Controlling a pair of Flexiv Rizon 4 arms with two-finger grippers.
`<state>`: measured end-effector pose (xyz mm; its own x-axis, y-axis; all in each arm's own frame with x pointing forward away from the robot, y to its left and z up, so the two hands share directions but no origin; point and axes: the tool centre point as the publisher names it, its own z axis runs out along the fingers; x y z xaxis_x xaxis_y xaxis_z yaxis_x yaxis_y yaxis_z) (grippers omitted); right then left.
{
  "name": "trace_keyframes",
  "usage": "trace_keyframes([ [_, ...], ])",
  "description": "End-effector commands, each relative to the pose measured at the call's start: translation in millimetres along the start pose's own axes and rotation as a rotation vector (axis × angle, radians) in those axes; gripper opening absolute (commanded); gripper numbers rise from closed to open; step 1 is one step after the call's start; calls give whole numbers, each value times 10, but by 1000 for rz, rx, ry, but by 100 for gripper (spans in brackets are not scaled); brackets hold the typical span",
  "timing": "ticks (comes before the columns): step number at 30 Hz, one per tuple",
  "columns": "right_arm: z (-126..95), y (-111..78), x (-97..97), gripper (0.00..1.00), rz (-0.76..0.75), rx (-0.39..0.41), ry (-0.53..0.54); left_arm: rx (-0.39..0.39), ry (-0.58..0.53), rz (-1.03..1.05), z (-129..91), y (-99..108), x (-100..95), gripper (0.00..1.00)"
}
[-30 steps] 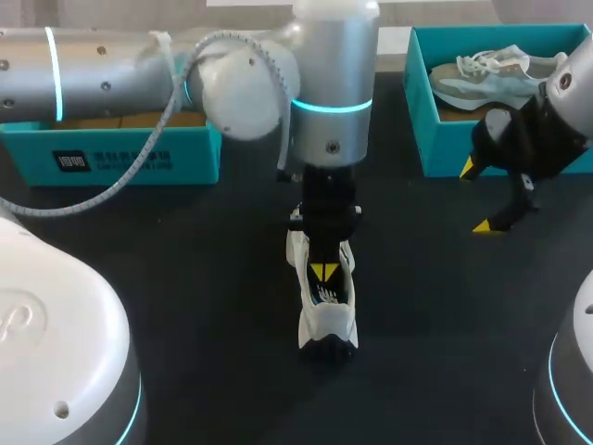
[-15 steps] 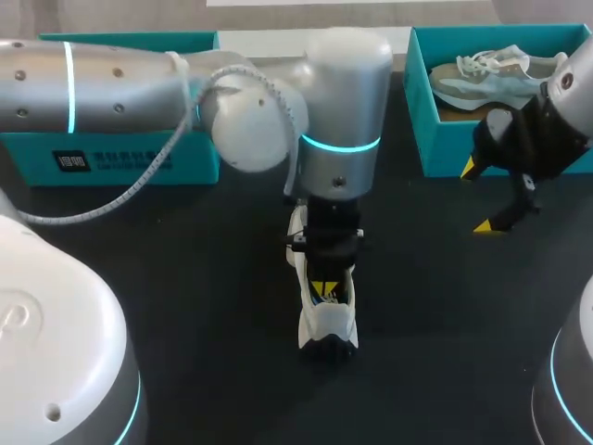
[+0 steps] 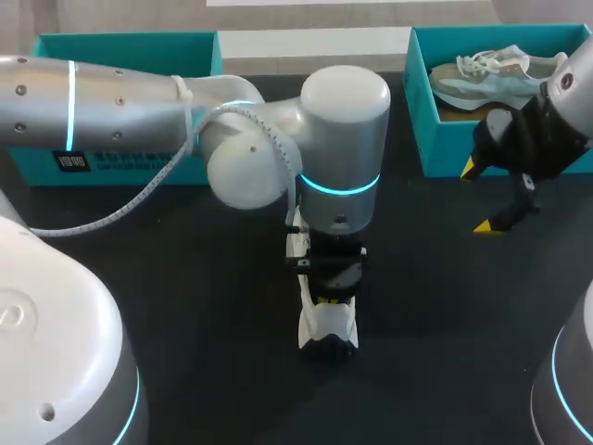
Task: Take the shoe out of the shoebox, open the shoe tongue, remove and reinsert the insole, then place the shoe into the shoebox
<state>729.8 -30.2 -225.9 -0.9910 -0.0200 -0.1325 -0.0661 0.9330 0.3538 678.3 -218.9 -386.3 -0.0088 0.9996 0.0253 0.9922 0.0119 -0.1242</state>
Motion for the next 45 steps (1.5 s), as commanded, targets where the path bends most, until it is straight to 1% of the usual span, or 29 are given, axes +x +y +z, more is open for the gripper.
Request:
trace_keyframes([
  [1, 9, 4, 3, 100, 1, 3, -1, 15, 11, 19, -188, -6, 76, 0],
  [2, 9, 4, 3, 100, 1, 3, -1, 20, 23, 31, -195, -16, 95, 0],
  [3, 9, 4, 3, 100, 1, 3, -1, 7, 25, 39, -192, -31, 115, 0],
  [5, 9, 4, 3, 100, 1, 3, -1, 16, 19, 41, -177, -52, 141, 0],
  [8, 9, 4, 3, 100, 1, 3, -1, 12, 5, 39, -111, -74, 153, 0],
  [12, 9, 4, 3, 100, 1, 3, -1, 17, -8, 36, -29, -107, 117, 0],
  [20, 9, 4, 3, 100, 1, 3, -1, -12, -16, 37, 152, -140, 24, 0],
  [24, 9, 4, 3, 100, 1, 3, -1, -26, -12, 37, 214, -157, 17, 0],
  [27, 9, 4, 3, 100, 1, 3, -1, -36, -10, 38, 207, -174, 22, 0],
  [30, 9, 4, 3, 100, 1, 3, -1, -43, -31, 33, 86, -168, 38, 0],
  [34, 9, 4, 3, 100, 1, 3, -1, -87, -60, 32, -69, -136, 63, 0],
  [37, 9, 4, 3, 100, 1, 3, -1, -132, -73, 19, -99, -66, 55, 0],
  [41, 9, 4, 3, 100, 1, 3, -1, -174, -81, 12, -50, 53, 20, 0],
  [44, 9, 4, 3, 100, 1, 3, -1, -239, -77, 10, 72, 145, 11, 0],
  [45, 9, 4, 3, 100, 1, 3, -1, -241, -78, 5, 103, 169, 9, 0],
])
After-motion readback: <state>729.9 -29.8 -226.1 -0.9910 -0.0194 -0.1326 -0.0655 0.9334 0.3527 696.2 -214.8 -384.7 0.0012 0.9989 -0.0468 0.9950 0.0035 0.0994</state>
